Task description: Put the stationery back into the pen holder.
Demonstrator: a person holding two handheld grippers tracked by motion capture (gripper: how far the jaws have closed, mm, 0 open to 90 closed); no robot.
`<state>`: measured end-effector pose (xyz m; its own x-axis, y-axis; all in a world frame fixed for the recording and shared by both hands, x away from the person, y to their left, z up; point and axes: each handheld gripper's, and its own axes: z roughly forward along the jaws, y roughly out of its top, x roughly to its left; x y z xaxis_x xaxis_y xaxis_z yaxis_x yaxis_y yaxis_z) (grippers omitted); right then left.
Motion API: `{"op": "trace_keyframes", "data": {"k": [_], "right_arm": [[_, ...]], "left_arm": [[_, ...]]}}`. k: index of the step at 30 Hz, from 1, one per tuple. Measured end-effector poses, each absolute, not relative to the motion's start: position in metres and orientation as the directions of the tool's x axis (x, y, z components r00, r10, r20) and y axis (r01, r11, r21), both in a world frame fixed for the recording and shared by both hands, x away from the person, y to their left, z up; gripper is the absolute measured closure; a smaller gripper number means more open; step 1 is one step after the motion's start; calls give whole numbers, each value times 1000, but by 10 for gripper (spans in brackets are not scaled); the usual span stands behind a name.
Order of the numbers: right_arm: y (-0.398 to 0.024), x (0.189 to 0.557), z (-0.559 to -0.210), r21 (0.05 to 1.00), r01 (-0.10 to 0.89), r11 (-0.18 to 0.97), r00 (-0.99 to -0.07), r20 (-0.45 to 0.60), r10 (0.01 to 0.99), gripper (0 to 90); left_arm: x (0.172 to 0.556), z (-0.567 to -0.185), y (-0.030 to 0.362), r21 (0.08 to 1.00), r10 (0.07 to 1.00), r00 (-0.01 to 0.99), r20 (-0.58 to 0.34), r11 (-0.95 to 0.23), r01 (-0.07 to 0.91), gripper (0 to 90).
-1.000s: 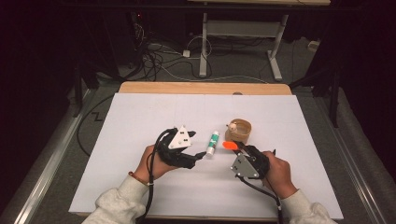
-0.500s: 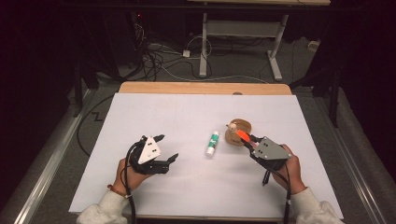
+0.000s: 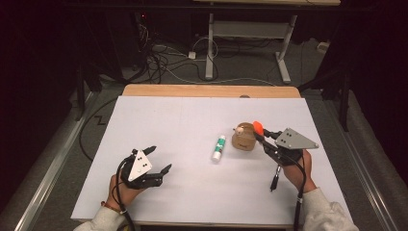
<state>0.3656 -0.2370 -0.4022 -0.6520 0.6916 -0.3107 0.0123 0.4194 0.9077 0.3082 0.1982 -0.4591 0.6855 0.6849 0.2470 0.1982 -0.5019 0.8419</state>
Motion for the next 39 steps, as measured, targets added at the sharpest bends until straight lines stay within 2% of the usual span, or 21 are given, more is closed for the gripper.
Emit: {"op": "trace_keyframes", "data": {"k": [11,23,39], "right_arm": [[-238,390,-394,949,35,313,-653,-216,726,776],[-231,417,-407,962,107,252,-647,-126,752,775],[-226,433,-430,953,216,211,-648,-22,761,772]], "left_arm": [[310,-464,197,832,685,688,242,-510,216,209],[311,-467,194,824,673,696,249,-525,213,209],[310,-468,190,823,672,693,262,-531,203,209]]}}
